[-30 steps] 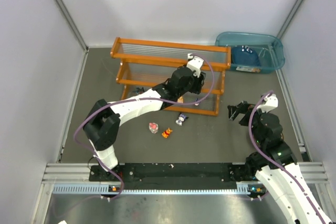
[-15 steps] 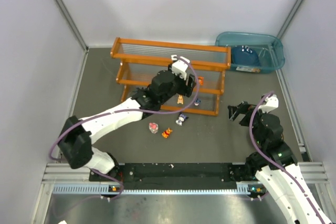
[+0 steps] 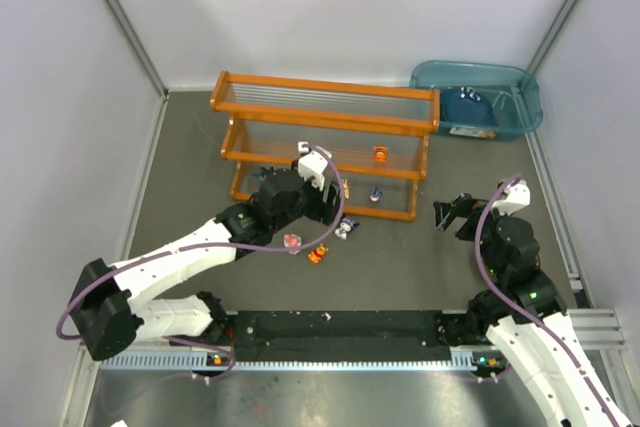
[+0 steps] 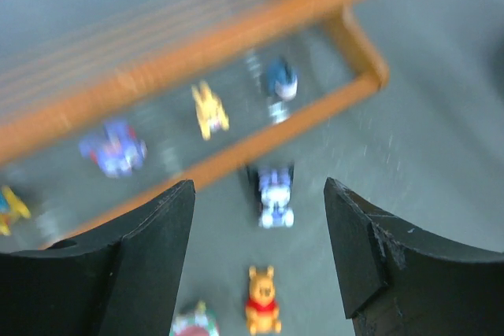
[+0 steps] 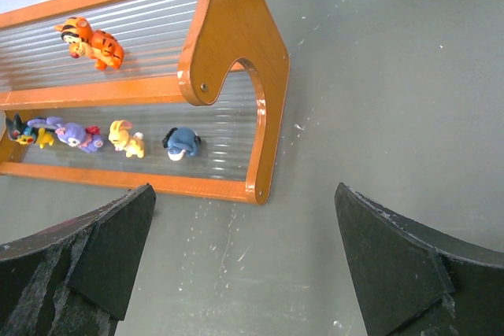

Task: Place and organize the plastic toys onto the shelf

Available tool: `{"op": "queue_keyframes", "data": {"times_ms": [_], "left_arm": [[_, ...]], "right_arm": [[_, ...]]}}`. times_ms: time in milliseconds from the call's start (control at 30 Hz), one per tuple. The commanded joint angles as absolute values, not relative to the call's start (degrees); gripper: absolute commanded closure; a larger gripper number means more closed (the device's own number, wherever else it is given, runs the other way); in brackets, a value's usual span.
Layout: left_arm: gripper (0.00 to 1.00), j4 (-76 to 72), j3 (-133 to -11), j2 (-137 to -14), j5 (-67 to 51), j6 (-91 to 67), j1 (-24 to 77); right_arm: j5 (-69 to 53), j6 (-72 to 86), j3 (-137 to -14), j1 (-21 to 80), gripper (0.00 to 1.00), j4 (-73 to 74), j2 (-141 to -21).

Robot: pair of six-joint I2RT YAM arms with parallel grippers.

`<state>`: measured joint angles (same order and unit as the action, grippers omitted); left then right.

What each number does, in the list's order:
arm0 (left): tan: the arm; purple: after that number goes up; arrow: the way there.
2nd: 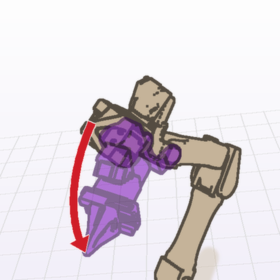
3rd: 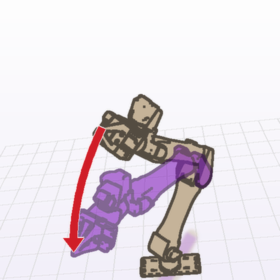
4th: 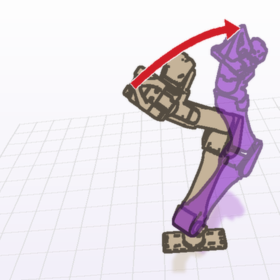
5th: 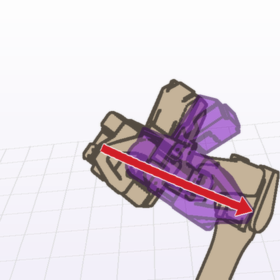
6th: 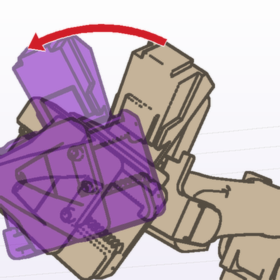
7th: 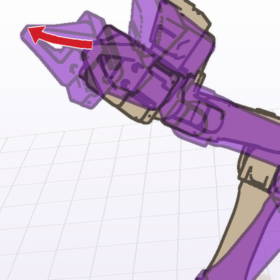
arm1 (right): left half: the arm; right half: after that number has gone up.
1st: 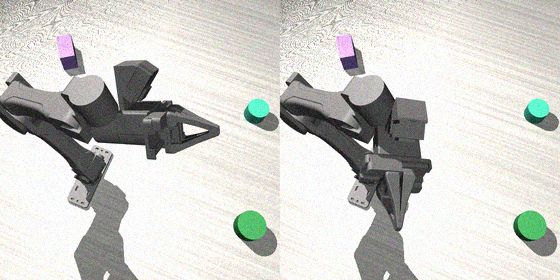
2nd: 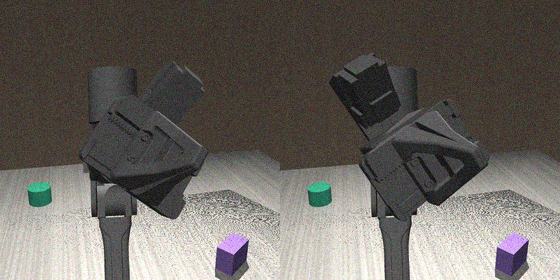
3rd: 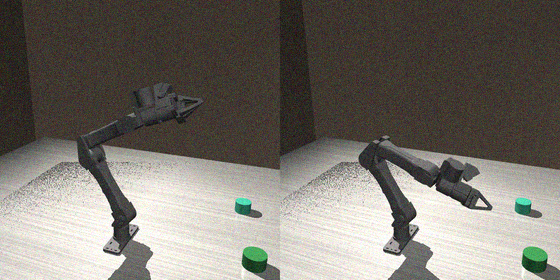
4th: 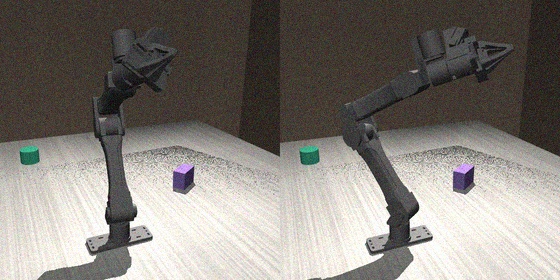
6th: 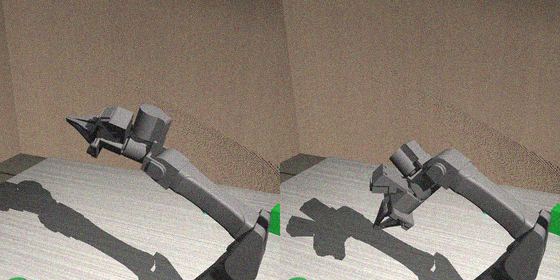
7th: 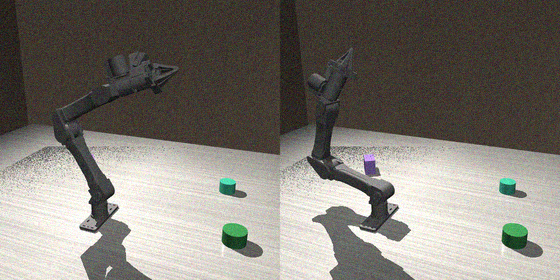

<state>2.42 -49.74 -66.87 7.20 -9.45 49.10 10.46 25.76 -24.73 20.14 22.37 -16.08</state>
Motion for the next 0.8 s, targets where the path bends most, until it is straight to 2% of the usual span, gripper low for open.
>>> {"op": "queue_keyframes", "data": {"times_ms": [0,133,333,767], "left_arm": [[0.27,0.56,-40.97,-67.41,3.26,-14.23,50.09],[0.26,-8.52,-35.78,-71.61,4.92,-16.34,52.03],[0.23,-12.47,-37.96,-78.82,5.01,-16.26,52.21],[0.23,-10.64,-46.32,-91.14,6.06,-16.08,52.12]], "right_arm": [[10.28,26.19,-24.17,20.65,0.01,21.27,-14.94],[10.11,26.10,-24.08,20.65,0.01,21.27,-15.12],[9.76,26.28,-23.99,20.65,0.01,21.27,-15.03],[9.93,26.10,-23.99,20.65,0.01,21.27,-15.12]]}}
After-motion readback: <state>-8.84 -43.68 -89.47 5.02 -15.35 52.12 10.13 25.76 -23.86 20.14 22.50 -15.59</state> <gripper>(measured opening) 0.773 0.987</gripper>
